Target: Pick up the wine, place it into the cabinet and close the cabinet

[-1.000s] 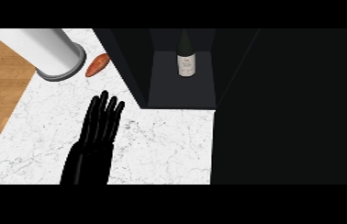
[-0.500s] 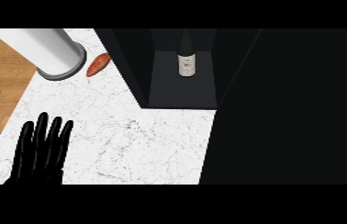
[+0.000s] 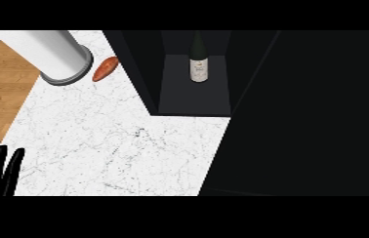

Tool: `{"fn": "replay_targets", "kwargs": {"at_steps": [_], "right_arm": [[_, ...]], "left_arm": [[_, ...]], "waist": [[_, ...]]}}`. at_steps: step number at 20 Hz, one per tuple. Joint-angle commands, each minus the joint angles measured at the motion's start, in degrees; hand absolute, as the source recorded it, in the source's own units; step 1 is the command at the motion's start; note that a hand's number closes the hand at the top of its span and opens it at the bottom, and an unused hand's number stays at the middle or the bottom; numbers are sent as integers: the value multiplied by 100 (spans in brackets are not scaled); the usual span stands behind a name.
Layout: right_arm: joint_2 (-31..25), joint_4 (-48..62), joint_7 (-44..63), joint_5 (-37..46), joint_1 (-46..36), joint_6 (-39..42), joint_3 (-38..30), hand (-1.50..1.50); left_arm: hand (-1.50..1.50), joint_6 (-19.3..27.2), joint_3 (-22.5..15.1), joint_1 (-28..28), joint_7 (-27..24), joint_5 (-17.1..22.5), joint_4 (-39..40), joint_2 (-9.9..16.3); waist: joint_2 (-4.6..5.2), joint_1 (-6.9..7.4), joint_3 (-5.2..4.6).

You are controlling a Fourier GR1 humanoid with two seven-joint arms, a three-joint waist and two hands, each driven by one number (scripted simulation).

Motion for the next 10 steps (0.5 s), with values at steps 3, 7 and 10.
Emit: {"fn": "replay_targets", "kwargs": {"at_steps": [3,7,10], "right_arm": [[316,-248,636,1234,-1052,-1048,1105,150],[322,438,395,1994,-1912,-1737,1760,150],[324,1069,293,2275,-2509,-2430,1865,150]], "left_arm": [[-150,-821,870,916,-265,338,-117,271],[-150,-1447,1239,866,-360,546,438,165],[-150,-1631,1866,1378,-108,816,-196,497]], "waist": [[-6,63,-5],[10,3,-5],[-3,119,2]]}}
